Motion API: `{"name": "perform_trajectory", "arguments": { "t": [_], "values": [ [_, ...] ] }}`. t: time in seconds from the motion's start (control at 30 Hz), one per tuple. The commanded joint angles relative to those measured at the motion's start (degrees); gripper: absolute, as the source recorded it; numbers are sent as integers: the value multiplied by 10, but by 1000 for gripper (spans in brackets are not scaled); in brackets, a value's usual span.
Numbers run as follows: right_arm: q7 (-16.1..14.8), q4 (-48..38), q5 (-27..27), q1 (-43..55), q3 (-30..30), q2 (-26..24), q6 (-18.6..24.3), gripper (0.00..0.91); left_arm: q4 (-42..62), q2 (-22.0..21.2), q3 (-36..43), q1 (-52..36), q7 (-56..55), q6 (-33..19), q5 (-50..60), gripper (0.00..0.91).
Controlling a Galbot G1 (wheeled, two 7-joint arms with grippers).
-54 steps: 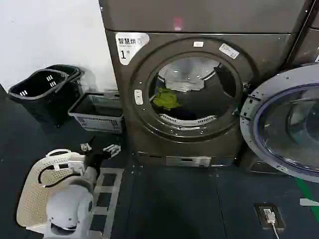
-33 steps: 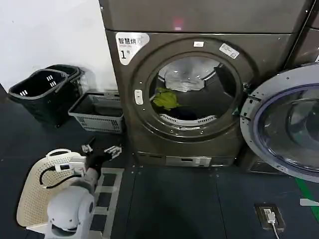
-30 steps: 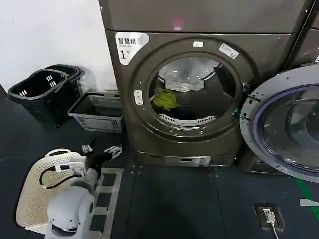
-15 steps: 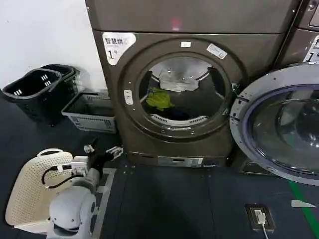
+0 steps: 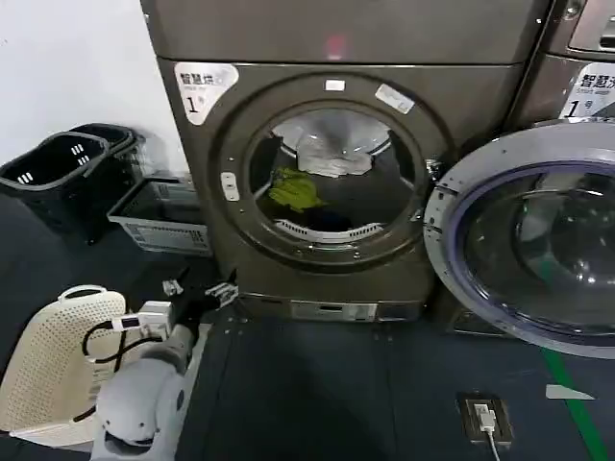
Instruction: Grasp the clothes from the dryer.
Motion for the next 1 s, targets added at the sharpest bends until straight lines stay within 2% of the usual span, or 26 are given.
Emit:
{"name": "perform_trajectory", "arguments": {
  "t": [0.03, 1.0],
  "values": [
    [0, 0, 0, 0, 0, -1, 0, 907, 2, 0, 2, 0, 4, 28, 10, 907],
    [-1, -3, 6, 2, 1, 1, 6, 907, 5, -2, 7, -2, 12, 28, 9, 907]
  ]
}}
